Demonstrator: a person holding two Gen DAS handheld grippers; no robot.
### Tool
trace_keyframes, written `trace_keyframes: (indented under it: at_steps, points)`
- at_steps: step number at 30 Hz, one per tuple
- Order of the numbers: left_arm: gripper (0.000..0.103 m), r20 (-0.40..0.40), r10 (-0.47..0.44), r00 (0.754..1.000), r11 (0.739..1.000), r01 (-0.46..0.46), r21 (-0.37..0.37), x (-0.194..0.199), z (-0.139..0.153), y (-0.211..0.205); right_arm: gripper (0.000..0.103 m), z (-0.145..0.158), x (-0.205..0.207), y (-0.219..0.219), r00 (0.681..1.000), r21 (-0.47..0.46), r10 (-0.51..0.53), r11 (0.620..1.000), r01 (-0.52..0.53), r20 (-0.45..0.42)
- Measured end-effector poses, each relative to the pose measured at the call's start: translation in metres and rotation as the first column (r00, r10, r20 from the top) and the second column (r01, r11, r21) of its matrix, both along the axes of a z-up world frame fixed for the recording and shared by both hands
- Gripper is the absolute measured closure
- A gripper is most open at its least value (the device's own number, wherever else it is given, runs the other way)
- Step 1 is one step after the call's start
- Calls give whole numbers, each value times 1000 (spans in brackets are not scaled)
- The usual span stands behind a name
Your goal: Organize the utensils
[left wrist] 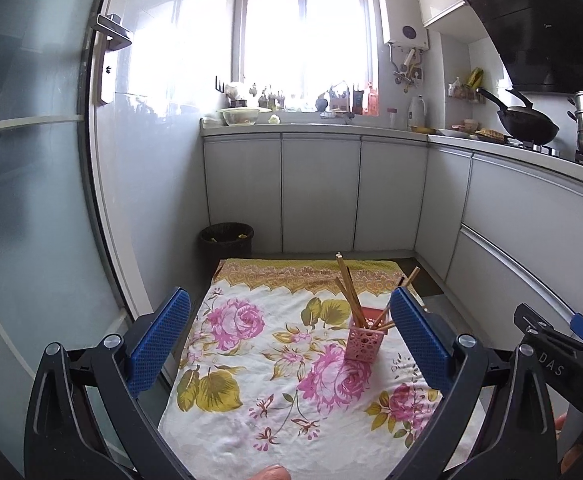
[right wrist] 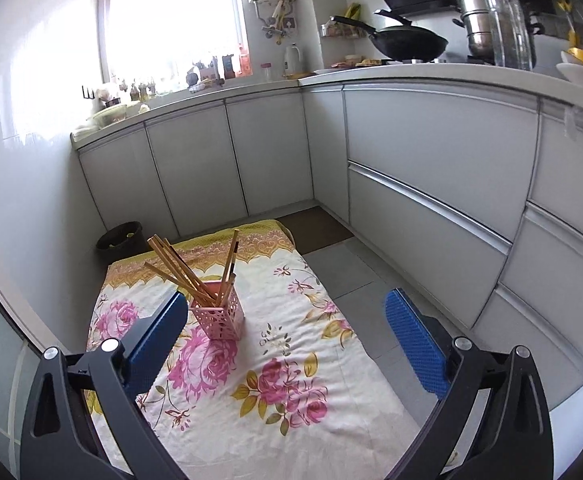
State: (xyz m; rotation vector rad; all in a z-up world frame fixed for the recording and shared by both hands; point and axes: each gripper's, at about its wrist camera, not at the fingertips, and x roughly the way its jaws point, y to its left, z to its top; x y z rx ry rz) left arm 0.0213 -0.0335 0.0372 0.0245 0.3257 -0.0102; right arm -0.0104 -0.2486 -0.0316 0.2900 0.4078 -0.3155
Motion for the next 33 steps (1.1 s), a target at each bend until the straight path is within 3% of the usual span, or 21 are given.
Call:
trace_keyframes:
  at_steps: [5, 13, 24, 33]
  points:
    - [7, -36, 9, 999, 1000, -9, 26, -13, -12, -7, 7, -10, -34, -11, 1000, 50, -21, 999, 21, 5]
    - [7, -42, 23, 999, 997, -20, 74, -33, -12, -20, 7, -17, -72, 0, 1000, 3, -15, 1000, 15, 16]
    - [7, 8, 23, 1000, 998, -24, 59, -52, 3, -16, 7, -9, -80, 0, 998, 6, -10, 1000, 9, 70]
    - [7, -8, 15, 1000, 999, -15, 31, -54, 2, -11, 7, -2, -82, 18, 995, -92, -6, 996, 15, 97]
